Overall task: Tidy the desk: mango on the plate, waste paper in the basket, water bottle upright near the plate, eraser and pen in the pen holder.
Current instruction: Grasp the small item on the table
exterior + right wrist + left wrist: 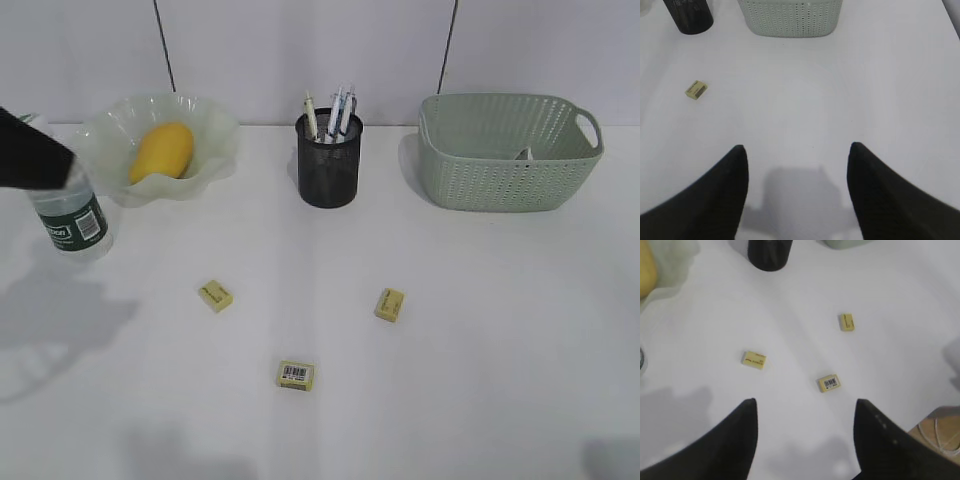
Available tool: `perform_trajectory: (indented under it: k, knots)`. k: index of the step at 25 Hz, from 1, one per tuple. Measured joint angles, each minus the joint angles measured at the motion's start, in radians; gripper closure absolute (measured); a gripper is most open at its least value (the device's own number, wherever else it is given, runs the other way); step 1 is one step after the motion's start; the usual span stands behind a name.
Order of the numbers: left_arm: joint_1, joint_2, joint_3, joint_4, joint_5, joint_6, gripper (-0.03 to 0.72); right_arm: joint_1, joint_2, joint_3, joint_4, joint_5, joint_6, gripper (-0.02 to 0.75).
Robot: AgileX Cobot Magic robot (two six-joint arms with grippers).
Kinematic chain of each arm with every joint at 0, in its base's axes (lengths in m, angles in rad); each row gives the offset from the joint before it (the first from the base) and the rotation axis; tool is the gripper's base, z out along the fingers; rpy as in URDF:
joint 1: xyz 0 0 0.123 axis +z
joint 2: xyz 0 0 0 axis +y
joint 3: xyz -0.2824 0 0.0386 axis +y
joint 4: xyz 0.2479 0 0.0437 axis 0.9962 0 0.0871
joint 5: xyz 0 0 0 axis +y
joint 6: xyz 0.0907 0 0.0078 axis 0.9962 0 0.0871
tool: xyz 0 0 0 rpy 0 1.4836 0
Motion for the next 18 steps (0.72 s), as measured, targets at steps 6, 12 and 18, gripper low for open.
perform_trajectory:
  k: [6,12,18]
  knots:
    - [-0.094,0.115,0.000,0.097,-0.045,-0.023,0.222,0.000,0.000,0.000,0.000,0.000,0.000,0.240]
    - [-0.135,0.247,0.000,0.188,-0.074,-0.042,0.222,0.000,0.000,0.000,0.000,0.000,0.000,0.240]
    - [-0.137,0.377,-0.029,0.238,-0.087,-0.046,0.220,0.000,0.000,0.000,0.000,0.000,0.001,0.239]
